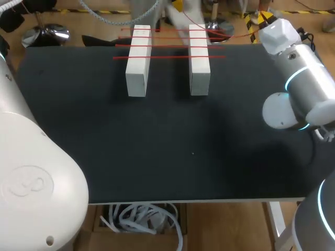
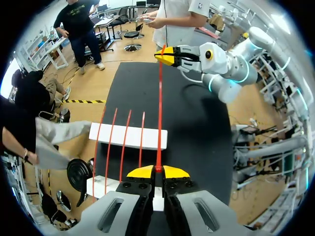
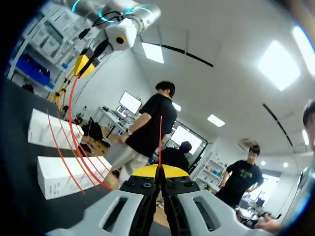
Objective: Grab the tape and strap the tape.
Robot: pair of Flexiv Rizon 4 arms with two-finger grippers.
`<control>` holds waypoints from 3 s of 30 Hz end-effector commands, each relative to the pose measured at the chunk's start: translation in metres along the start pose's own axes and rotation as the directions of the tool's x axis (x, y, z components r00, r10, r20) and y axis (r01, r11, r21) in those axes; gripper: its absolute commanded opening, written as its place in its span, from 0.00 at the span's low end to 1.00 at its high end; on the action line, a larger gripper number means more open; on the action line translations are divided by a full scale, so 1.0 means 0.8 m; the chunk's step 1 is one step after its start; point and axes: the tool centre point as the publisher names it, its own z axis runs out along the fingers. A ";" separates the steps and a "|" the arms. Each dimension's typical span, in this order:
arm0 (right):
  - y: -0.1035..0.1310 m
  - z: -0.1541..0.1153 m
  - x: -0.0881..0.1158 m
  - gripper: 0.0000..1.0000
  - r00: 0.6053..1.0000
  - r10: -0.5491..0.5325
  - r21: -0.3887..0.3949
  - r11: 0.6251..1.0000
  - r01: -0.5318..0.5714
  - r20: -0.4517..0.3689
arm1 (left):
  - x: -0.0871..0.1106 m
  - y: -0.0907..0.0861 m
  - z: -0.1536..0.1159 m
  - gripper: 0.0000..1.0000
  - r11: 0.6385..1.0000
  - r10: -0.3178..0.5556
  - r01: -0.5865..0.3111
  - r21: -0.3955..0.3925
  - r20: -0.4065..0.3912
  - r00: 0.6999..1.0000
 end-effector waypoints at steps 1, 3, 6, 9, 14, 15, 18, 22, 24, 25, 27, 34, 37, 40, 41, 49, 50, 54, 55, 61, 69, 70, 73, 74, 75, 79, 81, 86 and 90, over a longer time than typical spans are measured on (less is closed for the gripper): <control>0.013 0.007 -0.005 0.00 0.996 -0.091 0.059 0.994 0.090 0.019 | 0.001 0.000 -0.001 0.00 1.000 -0.001 0.001 -0.003 0.000 1.000; 0.014 0.010 -0.009 0.00 0.991 -0.135 0.074 0.988 0.133 0.021 | 0.001 0.000 -0.001 0.00 1.000 -0.001 0.001 -0.003 0.000 1.000; 0.016 0.013 -0.012 0.00 0.985 -0.173 0.094 0.981 0.170 0.020 | 0.001 0.000 -0.001 0.00 1.000 -0.001 0.001 -0.003 0.000 1.000; 0.021 0.015 -0.009 0.00 0.965 -0.260 0.092 0.961 0.262 -0.032 | 0.001 0.000 -0.001 0.00 1.000 -0.001 0.001 -0.003 0.000 1.000; 0.027 0.019 -0.002 0.00 0.904 -0.411 0.053 0.906 0.419 -0.121 | 0.001 0.000 -0.001 0.00 1.000 -0.001 0.001 -0.003 0.000 1.000; 0.030 0.020 -0.001 0.00 0.895 -0.430 0.040 0.898 0.437 -0.115 | 0.001 0.000 -0.001 0.00 1.000 -0.001 0.001 -0.003 0.000 1.000; 0.036 0.024 0.000 0.00 0.852 -0.506 -0.005 0.860 0.510 -0.132 | 0.001 0.000 -0.001 0.00 1.000 -0.001 0.001 -0.003 0.000 1.000; 0.050 0.025 0.003 0.00 0.832 -0.541 -0.036 0.840 0.541 -0.122 | 0.001 0.000 -0.001 0.00 1.000 -0.001 0.001 -0.003 0.000 1.000; 0.051 0.026 0.004 0.00 0.830 -0.546 -0.023 0.837 0.547 -0.110 | 0.001 0.000 -0.001 0.00 1.000 -0.001 0.001 -0.003 0.000 1.000; 0.053 0.027 0.004 0.00 0.828 -0.551 -0.022 0.834 0.552 -0.107 | 0.001 0.000 -0.001 0.00 1.000 -0.001 0.001 -0.003 0.000 1.000; 0.054 0.028 0.005 0.00 0.822 -0.562 -0.011 0.826 0.564 -0.091 | 0.001 0.000 -0.001 0.00 1.000 -0.001 0.001 -0.003 0.000 1.000; 0.062 0.036 0.013 0.00 0.805 -0.590 -0.007 0.807 0.591 -0.065 | 0.001 0.000 -0.001 0.00 1.000 -0.001 0.001 -0.003 0.000 1.000; 0.065 0.038 0.020 0.00 0.806 -0.589 -0.001 0.807 0.590 -0.061 | 0.001 0.000 -0.001 0.00 1.000 -0.001 0.001 -0.003 0.000 1.000; 0.070 0.039 0.030 0.00 0.812 -0.580 -0.003 0.814 0.582 -0.065 | 0.001 0.000 -0.001 0.00 1.000 -0.001 0.001 -0.003 0.000 1.000; 0.072 0.040 0.033 0.00 0.812 -0.579 -0.004 0.814 0.580 -0.065 | 0.001 0.000 -0.001 0.00 1.000 -0.001 0.001 -0.003 0.000 1.000; 0.086 0.043 0.052 0.00 0.817 -0.572 -0.022 0.820 0.572 -0.070 | 0.001 0.000 -0.001 0.00 1.000 -0.001 0.001 -0.003 0.000 1.000; 0.087 0.044 0.053 0.00 0.815 -0.576 -0.024 0.817 0.575 -0.070 | 0.001 0.000 -0.001 0.00 1.000 -0.001 0.001 -0.003 0.000 1.000; 0.093 0.045 0.058 0.00 0.802 -0.594 -0.029 0.805 0.593 -0.070 | 0.001 0.000 -0.001 0.00 1.000 -0.001 0.001 -0.003 0.000 1.000; 0.094 0.046 0.060 0.00 0.791 -0.608 -0.033 0.794 0.607 -0.075 | 0.001 0.000 -0.001 0.00 1.000 -0.001 0.001 -0.003 0.000 1.000; 0.099 0.047 0.066 0.00 0.740 -0.664 -0.042 0.747 0.664 -0.108 | 0.001 0.000 -0.001 0.00 1.000 -0.001 0.001 -0.003 0.000 1.000; 0.109 0.048 0.080 0.00 0.723 -0.682 -0.055 0.730 0.681 -0.112 | 0.001 0.000 -0.001 0.00 1.000 -0.001 0.001 -0.003 0.000 1.000; 0.110 0.048 0.082 0.00 0.720 -0.685 -0.056 0.728 0.684 -0.112 | 0.001 0.000 -0.001 0.00 1.000 -0.001 0.001 -0.003 0.000 1.000; 0.115 0.050 0.087 0.00 0.711 -0.695 -0.059 0.718 0.694 -0.105 | 0.001 0.000 -0.001 0.00 1.000 -0.001 0.001 -0.003 0.000 1.000; 0.117 0.051 0.088 0.00 0.709 -0.698 -0.059 0.716 0.696 -0.104 | 0.001 0.000 -0.001 0.00 1.000 -0.001 0.001 -0.003 0.000 1.000; 0.118 0.051 0.090 0.00 0.708 -0.699 -0.060 0.715 0.697 -0.104 | 0.001 0.000 -0.001 0.00 1.000 -0.001 0.001 -0.003 0.000 1.000; 0.126 0.055 0.097 0.00 0.694 -0.714 -0.069 0.700 0.711 -0.097 | 0.001 0.000 -0.001 0.00 1.000 -0.001 0.001 -0.003 0.000 1.000; 0.129 0.056 0.100 0.00 0.684 -0.723 -0.071 0.690 0.720 -0.096 | 0.001 0.000 -0.001 0.00 1.000 -0.001 0.001 -0.003 0.000 1.000; 0.134 0.061 0.111 0.00 0.673 -0.733 -0.073 0.680 0.730 -0.098 | 0.001 0.000 -0.001 0.00 1.000 -0.001 0.001 -0.003 0.000 1.000; 0.135 0.063 0.120 0.00 0.665 -0.740 -0.069 0.672 0.737 -0.102 | 0.001 0.000 -0.001 0.00 1.000 -0.001 0.001 -0.003 0.000 1.000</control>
